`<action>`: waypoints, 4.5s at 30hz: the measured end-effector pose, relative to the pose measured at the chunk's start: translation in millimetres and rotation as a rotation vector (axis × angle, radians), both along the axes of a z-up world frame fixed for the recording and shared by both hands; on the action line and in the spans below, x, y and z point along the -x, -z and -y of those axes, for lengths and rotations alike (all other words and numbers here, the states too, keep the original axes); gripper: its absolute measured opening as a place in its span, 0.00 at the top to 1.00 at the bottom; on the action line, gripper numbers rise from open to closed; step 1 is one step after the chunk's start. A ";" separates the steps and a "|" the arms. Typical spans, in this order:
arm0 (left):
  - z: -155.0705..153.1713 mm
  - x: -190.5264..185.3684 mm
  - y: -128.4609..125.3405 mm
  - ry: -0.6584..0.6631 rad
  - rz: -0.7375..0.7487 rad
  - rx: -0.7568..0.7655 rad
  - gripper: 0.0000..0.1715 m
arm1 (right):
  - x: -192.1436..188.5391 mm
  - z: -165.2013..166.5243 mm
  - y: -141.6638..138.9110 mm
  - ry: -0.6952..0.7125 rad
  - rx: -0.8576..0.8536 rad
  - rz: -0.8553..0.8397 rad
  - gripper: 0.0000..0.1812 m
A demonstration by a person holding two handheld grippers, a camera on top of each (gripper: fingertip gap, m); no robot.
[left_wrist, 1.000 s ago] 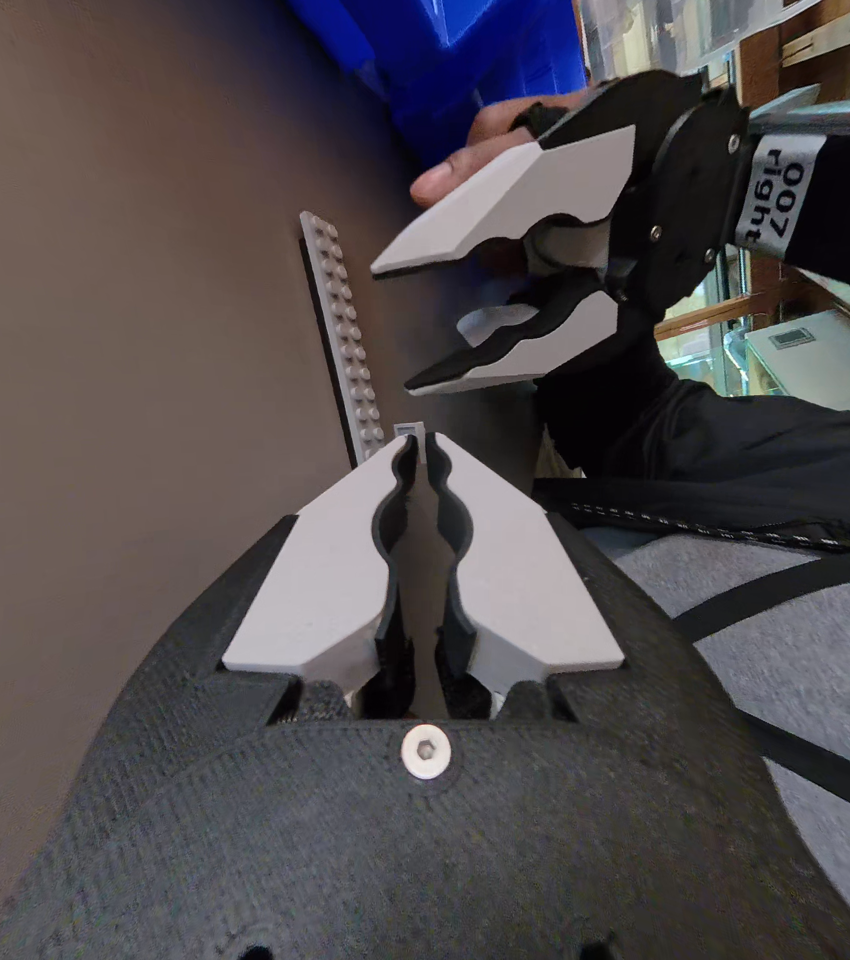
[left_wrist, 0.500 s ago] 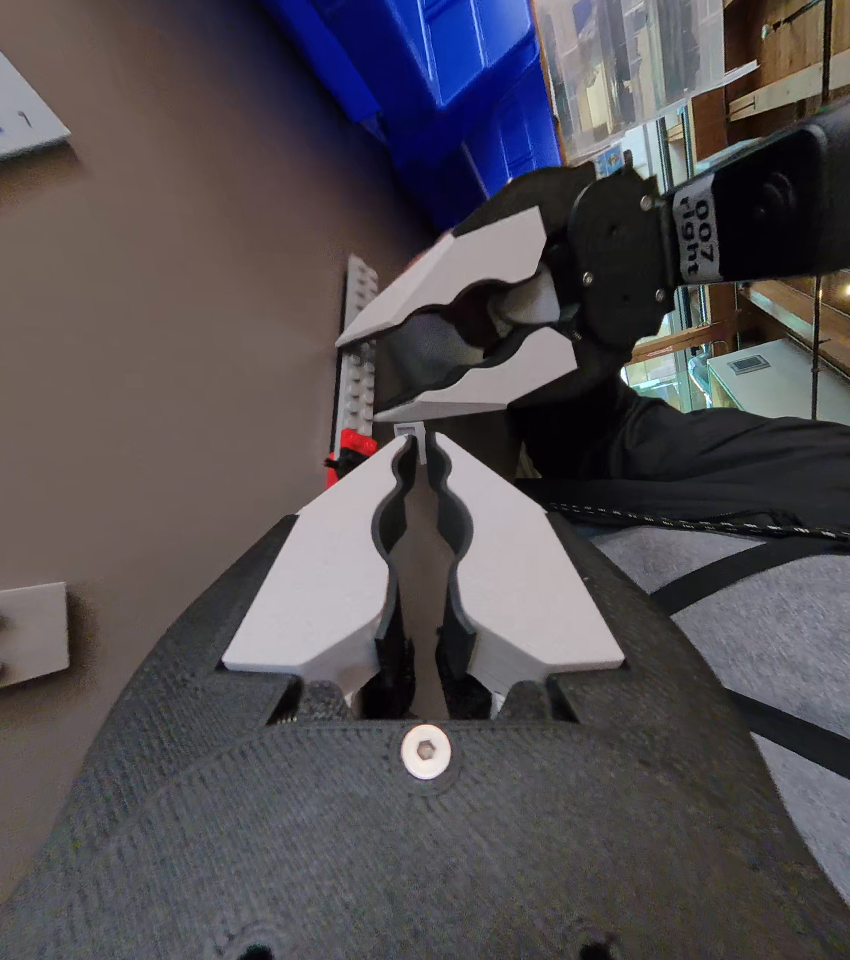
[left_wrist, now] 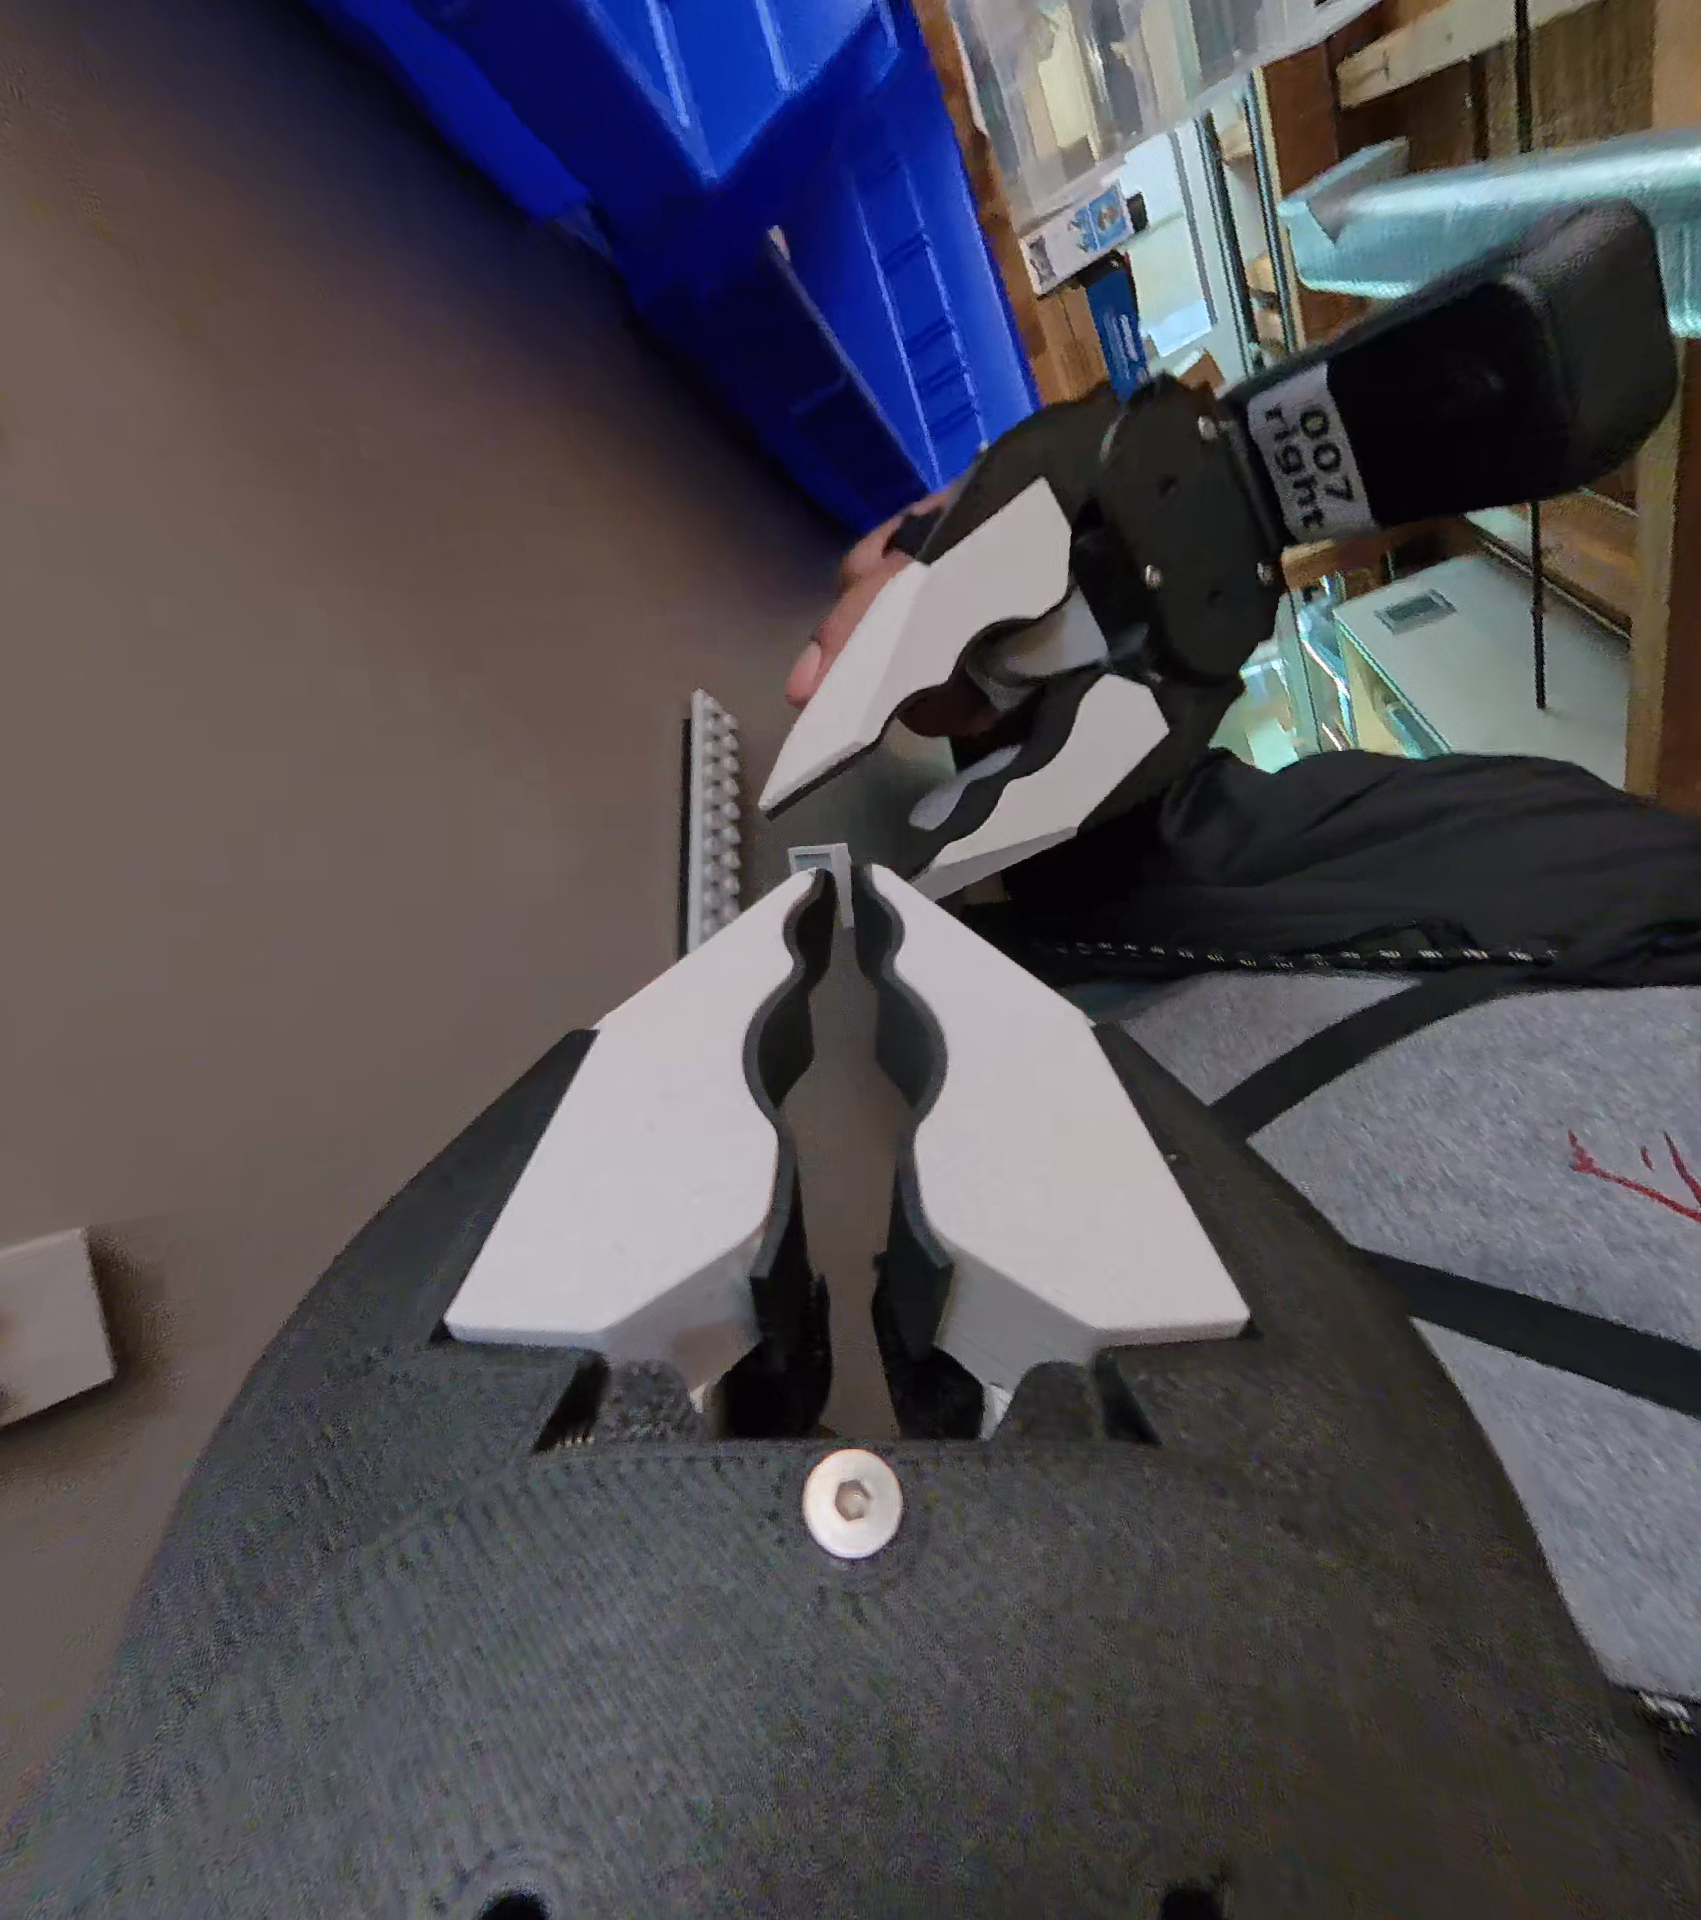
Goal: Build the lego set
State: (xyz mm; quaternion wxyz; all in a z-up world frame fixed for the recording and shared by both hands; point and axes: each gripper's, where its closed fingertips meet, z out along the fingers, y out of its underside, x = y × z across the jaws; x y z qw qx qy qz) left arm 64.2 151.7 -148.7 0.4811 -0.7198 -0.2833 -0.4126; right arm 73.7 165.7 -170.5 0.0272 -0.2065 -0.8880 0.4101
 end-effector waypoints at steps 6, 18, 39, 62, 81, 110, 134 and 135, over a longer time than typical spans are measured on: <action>-3.2 -19.3 -16.6 0.147 -0.026 -0.087 0.99 | -6.8 16.4 -25.2 -0.126 0.221 0.057 0.85; -1.5 0.1 -37.5 -0.063 0.022 -0.283 0.86 | -2.0 14.8 -44.3 0.025 0.497 0.148 0.97; -6.8 -12.0 -41.3 -0.224 -0.045 -0.344 0.97 | -4.9 8.7 -49.7 -0.043 0.442 -0.044 0.80; 10.6 2.4 17.6 -0.327 -0.094 0.057 0.97 | 19.2 -0.7 33.2 -0.019 -0.122 -0.244 0.89; 2.9 10.4 44.8 -0.332 -0.313 0.315 0.97 | 23.1 -1.0 28.0 0.023 -0.154 -0.375 0.89; 20.2 22.9 24.9 -0.426 -0.189 0.150 0.85 | 18.4 19.8 15.3 -0.060 -0.007 -0.304 0.90; 2.0 20.8 50.0 0.521 -1.136 0.119 0.81 | 14.9 12.4 14.3 -0.024 0.075 -0.108 0.89; 2.0 19.7 51.4 0.539 -1.136 0.117 0.82 | 14.8 12.3 14.2 -0.024 0.078 -0.105 0.89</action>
